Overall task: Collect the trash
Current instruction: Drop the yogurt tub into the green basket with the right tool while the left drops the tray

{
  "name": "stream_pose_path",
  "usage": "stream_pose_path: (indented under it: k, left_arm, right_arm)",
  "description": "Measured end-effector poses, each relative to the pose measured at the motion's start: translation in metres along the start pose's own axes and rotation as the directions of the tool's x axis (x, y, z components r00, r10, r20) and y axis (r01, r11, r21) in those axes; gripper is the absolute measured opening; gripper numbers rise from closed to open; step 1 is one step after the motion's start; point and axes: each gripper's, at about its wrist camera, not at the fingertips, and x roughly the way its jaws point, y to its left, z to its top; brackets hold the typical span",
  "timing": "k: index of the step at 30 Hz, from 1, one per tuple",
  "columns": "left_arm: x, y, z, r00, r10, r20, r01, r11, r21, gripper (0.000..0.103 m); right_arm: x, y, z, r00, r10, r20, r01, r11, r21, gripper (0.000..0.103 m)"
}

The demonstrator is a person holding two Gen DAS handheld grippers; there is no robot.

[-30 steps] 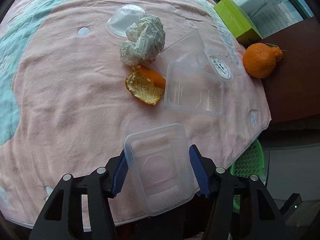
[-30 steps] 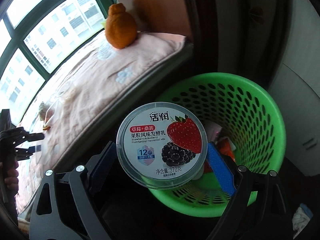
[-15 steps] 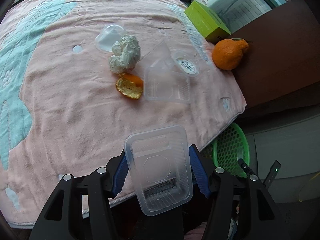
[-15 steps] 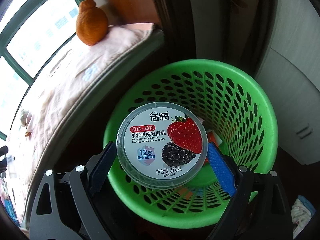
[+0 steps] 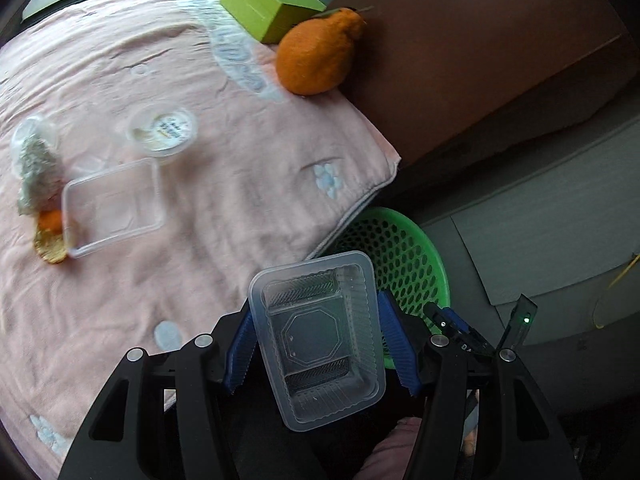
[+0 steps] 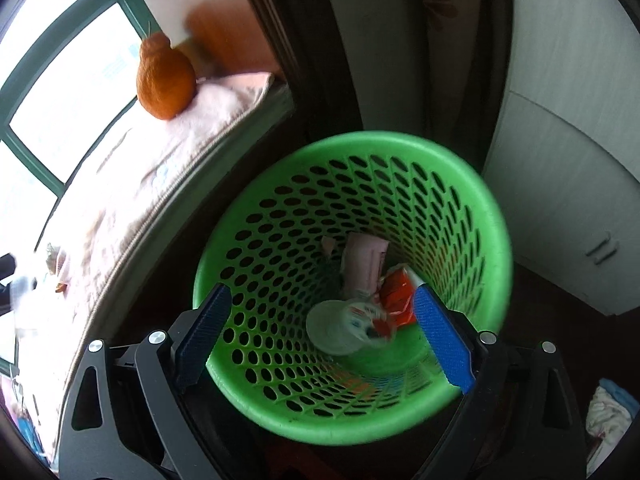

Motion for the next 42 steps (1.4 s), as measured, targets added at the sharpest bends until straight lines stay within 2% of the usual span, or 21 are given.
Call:
stream_pose_path:
  k: [2,12,16,23,27,31,37,42]
  left_arm:
    - [0.017,-0.017,0.005,0.999,-0.025,-0.032,0.027,0.999,0.045,0.056]
    - [0.106,-0.078,0.004,0.985,0.0,-0.17,0.029,0.985,0.172,0.056]
    - [0.131,-0.098,0.0,0.978,0.01,-0.206,0.037,0.975,0.221,0.056]
    - [0.158,-0.121,-0.009,0.97,0.037,-0.242,0.031,0.962,0.271,0.057]
    - [0.163,-0.125,-0.015,0.966,0.025,-0.258,0.051,0.958,0.283,0.066]
    - [0.161,-0.127,-0.021,0.965,0.021,-0.26,0.059,0.953,0.296,0.067]
    - [0.133,-0.12,-0.024,0.982,0.032,-0.186,0.033,0.942,0.334,0.068]
    - [0.1,-0.103,-0.021,0.993,0.069,-0.095,-0.03,0.933,0.358,0.068]
  right_arm:
    - [-0.013,-0.003,-0.001,1.0,0.003,0.028,-0.003,1.0,0.006,0.091]
    - [-0.063,-0.025,-0.016,0.993,0.015,0.119,-0.022,0.998,0.056,0.092]
    - [-0.074,-0.038,-0.021,0.989,0.022,0.146,-0.035,0.995,0.091,0.092]
    - [-0.078,-0.047,-0.03,0.99,0.016,0.142,-0.032,0.994,0.109,0.091]
    - [-0.076,-0.048,-0.032,0.99,0.021,0.141,-0.037,0.993,0.115,0.091]
    - [-0.078,-0.048,-0.034,0.989,0.029,0.144,-0.048,0.991,0.126,0.091]
    - [-0.081,-0.038,-0.036,0.988,0.048,0.144,-0.063,0.993,0.103,0.092]
    - [-0.079,-0.019,-0.032,0.987,0.074,0.142,-0.084,0.994,0.063,0.091]
